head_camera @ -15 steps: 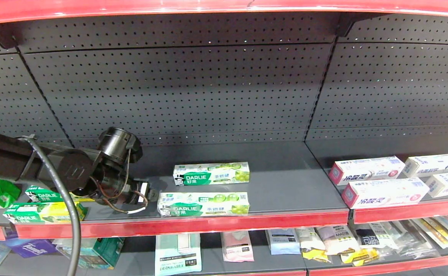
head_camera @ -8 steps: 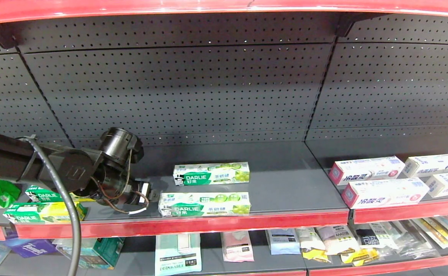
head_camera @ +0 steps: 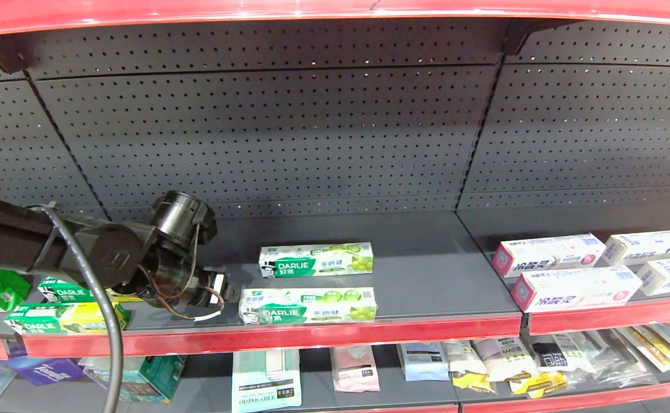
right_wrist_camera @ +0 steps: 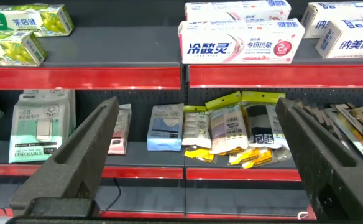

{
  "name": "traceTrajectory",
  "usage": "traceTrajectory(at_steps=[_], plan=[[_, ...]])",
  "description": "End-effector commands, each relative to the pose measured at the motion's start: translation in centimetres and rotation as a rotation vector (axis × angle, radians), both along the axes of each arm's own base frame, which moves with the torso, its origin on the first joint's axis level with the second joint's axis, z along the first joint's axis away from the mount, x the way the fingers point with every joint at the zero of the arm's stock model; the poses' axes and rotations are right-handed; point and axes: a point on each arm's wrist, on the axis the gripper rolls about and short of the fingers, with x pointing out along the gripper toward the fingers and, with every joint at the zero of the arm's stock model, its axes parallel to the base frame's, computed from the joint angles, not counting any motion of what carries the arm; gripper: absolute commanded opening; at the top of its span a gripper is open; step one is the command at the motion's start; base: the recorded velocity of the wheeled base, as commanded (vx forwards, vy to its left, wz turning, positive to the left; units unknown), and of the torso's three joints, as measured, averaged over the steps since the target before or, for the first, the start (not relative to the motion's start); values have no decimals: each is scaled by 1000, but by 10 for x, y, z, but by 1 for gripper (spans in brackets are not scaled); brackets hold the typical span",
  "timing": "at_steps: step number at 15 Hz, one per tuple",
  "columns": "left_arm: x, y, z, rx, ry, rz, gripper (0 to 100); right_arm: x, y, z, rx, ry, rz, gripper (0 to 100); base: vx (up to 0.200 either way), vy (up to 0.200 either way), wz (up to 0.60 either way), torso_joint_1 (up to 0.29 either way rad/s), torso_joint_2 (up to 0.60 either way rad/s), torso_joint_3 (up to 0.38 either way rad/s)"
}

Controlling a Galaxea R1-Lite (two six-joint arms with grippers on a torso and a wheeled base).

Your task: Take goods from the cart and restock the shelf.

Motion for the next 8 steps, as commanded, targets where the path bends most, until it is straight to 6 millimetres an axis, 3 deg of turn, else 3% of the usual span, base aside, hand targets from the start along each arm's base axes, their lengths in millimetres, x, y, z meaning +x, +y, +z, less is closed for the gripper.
traceTrajectory(at_steps=[1, 8], plan=[[0, 0, 0, 1, 0, -3, 100, 0, 0, 0, 0, 2, 0, 100, 0, 0, 0, 0, 0, 0], [-1, -1, 0, 0, 1, -3, 100, 0, 0, 0, 0, 2, 0, 100, 0, 0, 0, 0, 0, 0]])
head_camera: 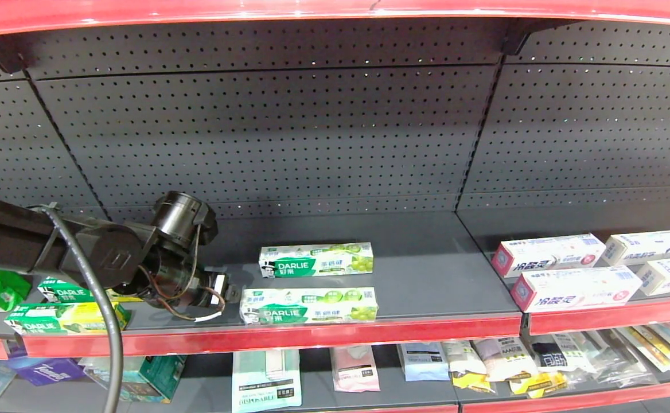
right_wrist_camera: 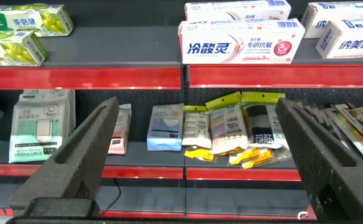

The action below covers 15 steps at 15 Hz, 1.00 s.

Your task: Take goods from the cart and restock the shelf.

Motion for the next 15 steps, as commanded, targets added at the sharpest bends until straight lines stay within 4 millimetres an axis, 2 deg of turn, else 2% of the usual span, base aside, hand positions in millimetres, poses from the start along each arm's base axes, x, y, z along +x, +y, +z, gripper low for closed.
traceTrajectory(at_steps=[1, 10, 13, 15], plan=[[0, 0, 0, 0, -1, 0, 100, 0, 0, 0, 0, 2, 1, 100, 0, 0, 0, 0, 0, 0], [-1, 1, 4, -2, -11, 1, 100, 0, 0, 0, 0, 2, 1, 100, 0, 0, 0, 0, 0, 0], [-7, 13, 27, -17, -85, 27, 100, 0, 0, 0, 0, 2, 1, 100, 0, 0, 0, 0, 0, 0], [-27, 28, 59, -23, -170, 39, 100, 0, 0, 0, 0, 2, 1, 100, 0, 0, 0, 0, 0, 0]])
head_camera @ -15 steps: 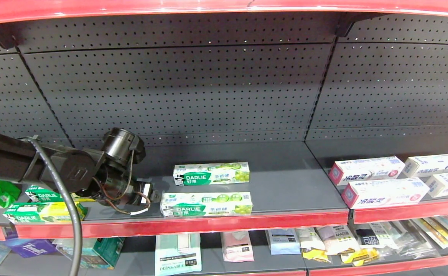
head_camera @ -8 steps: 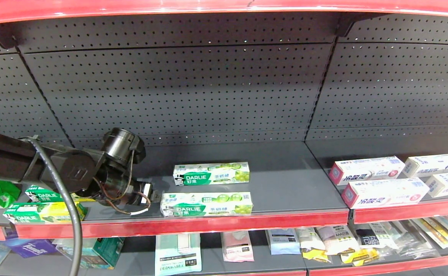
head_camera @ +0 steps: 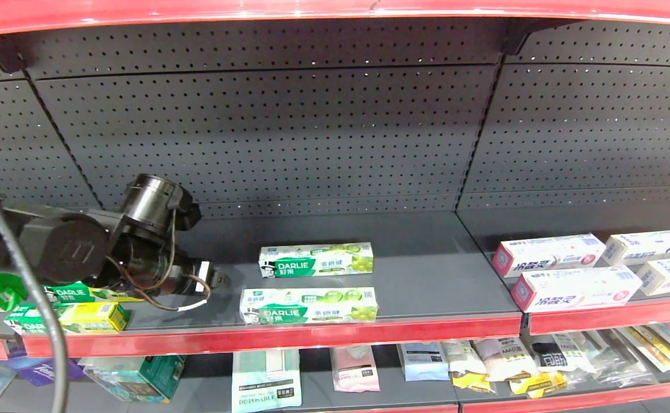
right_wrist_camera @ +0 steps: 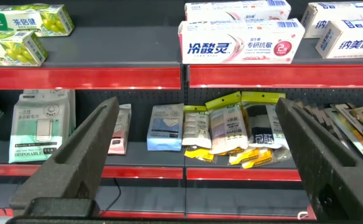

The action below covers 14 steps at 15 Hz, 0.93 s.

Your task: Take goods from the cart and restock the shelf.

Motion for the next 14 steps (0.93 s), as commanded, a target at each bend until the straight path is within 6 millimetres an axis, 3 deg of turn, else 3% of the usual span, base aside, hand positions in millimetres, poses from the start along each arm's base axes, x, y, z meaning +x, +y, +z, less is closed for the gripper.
traceTrajectory(at_steps=[1, 4, 5, 8, 10, 12, 13, 14], plan=[[-27, 19, 39, -11, -99, 22, 100, 0, 0, 0, 0, 2, 0, 100, 0, 0, 0, 0, 0, 0], [-52, 40, 50, -10, -111, 76, 100, 0, 0, 0, 0, 2, 0, 100, 0, 0, 0, 0, 0, 0], [-69, 43, 50, -14, -116, 76, 100, 0, 0, 0, 0, 2, 0, 100, 0, 0, 0, 0, 0, 0], [-133, 59, 49, 40, -176, 23, 100, 0, 0, 0, 0, 2, 0, 100, 0, 0, 0, 0, 0, 0], [-198, 76, 46, 63, -320, 17, 100, 0, 0, 0, 0, 2, 0, 100, 0, 0, 0, 0, 0, 0], [-230, 78, 34, 32, -392, 25, 100, 0, 0, 0, 0, 2, 0, 100, 0, 0, 0, 0, 0, 0], [-257, 77, 19, 15, -476, 5, 100, 0, 0, 0, 0, 2, 0, 100, 0, 0, 0, 0, 0, 0], [-268, 76, 12, 8, -516, -7, 100, 0, 0, 0, 0, 2, 0, 100, 0, 0, 0, 0, 0, 0]])
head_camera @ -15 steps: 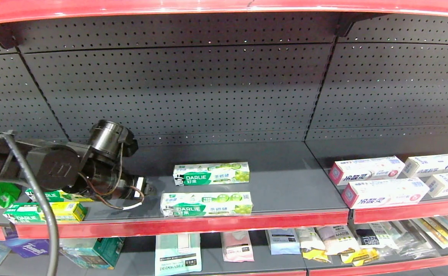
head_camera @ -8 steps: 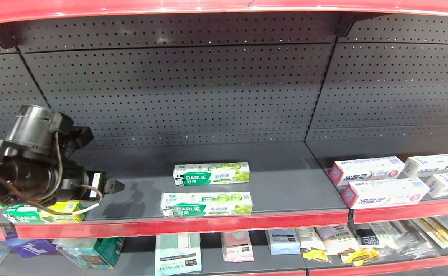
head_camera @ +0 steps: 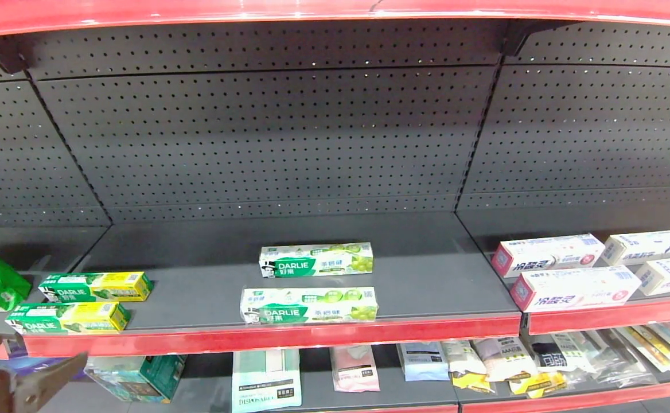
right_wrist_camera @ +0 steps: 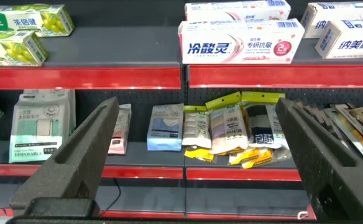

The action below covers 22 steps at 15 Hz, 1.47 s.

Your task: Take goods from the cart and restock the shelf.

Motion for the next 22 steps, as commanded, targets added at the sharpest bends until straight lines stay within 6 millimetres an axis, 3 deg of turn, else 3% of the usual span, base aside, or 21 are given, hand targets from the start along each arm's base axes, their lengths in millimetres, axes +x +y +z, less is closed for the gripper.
traceTrajectory(at_steps=[1, 3, 4, 8, 9, 11, 13, 15, 22], plan=[[-78, 0, -48, -10, -247, -3, 100, 0, 0, 0, 0, 2, 1, 100, 0, 0, 0, 0, 0, 0], [-97, 0, -79, -9, -334, 4, 100, 0, 0, 0, 0, 2, 1, 100, 0, 0, 0, 0, 0, 0], [-104, 0, -85, -29, -400, 10, 100, 0, 0, 0, 0, 2, 1, 100, 0, 0, 0, 0, 0, 0], [-104, 0, -90, -58, -452, 32, 100, 0, 0, 0, 0, 2, 1, 100, 0, 0, 0, 0, 0, 0], [-99, 3, -92, -94, -546, 192, 100, 0, 0, 0, 0, 2, 1, 100, 0, 0, 0, 0, 0, 0], [-98, 5, -94, -86, -571, 248, 100, 0, 0, 0, 0, 2, 1, 100, 0, 0, 0, 0, 0, 0], [-101, 5, -95, -68, -614, 181, 100, 0, 0, 0, -2, 1, 0, 100, 0, 0, 0, 0, 0, 0], [-101, 0, -100, -57, -585, -74, 100, 0, 0, 0, -2, 3, 0, 100, 0, 0, 0, 0, 0, 0], [-101, 1, -101, -100, -579, 14, 100, 0, 0, 0, -2, 1, 0, 100, 0, 0, 0, 0, 0, 0]])
